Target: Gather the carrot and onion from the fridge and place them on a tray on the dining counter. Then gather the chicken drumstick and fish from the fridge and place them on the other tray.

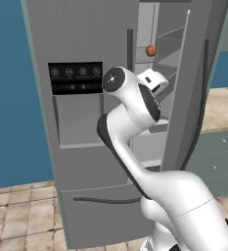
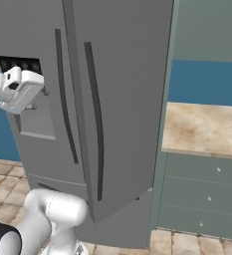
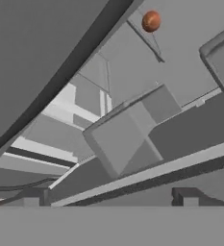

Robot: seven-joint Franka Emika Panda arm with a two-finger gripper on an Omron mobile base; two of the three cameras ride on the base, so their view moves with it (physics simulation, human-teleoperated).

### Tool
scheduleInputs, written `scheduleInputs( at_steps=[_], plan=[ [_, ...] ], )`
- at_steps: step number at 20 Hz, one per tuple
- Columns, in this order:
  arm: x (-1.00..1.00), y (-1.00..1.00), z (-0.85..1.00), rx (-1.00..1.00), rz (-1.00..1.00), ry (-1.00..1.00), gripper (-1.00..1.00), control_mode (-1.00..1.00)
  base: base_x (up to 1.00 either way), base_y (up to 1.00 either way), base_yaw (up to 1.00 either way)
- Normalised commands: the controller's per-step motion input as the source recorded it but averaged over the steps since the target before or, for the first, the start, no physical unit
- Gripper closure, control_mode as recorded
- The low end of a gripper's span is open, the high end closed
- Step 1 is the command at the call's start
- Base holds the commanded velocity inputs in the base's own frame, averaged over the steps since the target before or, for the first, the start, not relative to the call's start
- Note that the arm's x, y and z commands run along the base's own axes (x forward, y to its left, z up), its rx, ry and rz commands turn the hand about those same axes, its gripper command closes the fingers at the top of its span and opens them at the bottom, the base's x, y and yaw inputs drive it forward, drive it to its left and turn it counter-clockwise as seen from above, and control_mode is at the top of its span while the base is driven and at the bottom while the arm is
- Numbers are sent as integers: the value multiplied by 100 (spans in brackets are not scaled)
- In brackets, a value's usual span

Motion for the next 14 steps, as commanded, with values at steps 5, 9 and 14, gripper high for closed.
scheduleInputs(
  at_steps=[5, 9, 14],
  plan=[
    [95, -6, -24, -13, -1, 9, -100, -100, 0, 0, 0],
    [87, -17, -20, -9, 0, 5, -100, -100, 0, 0, 0],
    [74, -32, -20, -5, 0, 2, -100, -100, 0, 0, 0]
  ],
)
